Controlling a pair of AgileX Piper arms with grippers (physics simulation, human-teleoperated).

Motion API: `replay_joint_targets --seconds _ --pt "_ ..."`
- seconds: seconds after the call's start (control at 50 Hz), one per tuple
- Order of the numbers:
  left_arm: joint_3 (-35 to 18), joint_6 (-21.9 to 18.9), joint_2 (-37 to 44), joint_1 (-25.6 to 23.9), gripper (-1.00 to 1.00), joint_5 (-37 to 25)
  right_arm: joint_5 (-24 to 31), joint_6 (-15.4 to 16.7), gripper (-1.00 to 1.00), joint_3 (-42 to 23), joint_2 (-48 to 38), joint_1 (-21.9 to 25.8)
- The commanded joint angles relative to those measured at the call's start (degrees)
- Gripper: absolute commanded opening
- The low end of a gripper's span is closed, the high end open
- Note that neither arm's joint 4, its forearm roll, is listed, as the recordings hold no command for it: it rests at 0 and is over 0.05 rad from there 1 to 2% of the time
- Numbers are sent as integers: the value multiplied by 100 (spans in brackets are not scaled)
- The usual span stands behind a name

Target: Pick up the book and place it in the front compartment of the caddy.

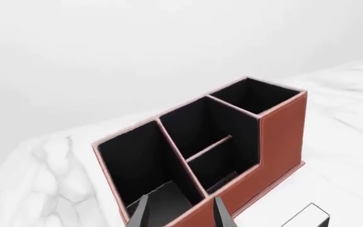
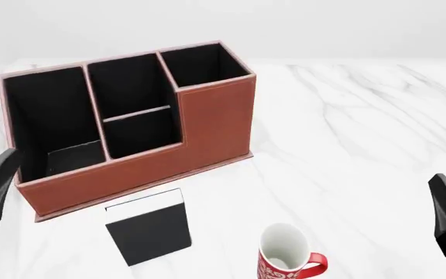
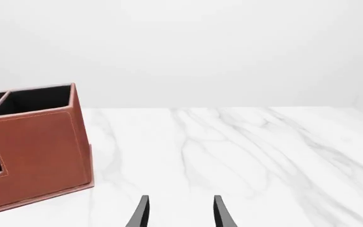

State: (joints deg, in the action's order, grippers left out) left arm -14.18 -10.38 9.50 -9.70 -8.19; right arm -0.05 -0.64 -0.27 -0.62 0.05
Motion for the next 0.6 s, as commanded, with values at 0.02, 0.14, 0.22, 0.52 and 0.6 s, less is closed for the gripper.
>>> replay_joint_targets --seconds 0.02,0.14,0.22,0.52,0.6 --pt "-860 -725 1170 -725 100 -302 0 10 100 2 8 -1" --pt "-1552 -1288 1711 -1206 100 -838 0 9 100 3 8 -2" --pt "-2034 -1679 2022 -1685 100 -1381 0 10 100 3 7 0" --pt "-3239 -3060 3060 -1859 100 -2572 0 10 100 2 7 -1" --pt "-3682 -3370 3256 -1929 100 -3162 0 9 100 3 7 -2"
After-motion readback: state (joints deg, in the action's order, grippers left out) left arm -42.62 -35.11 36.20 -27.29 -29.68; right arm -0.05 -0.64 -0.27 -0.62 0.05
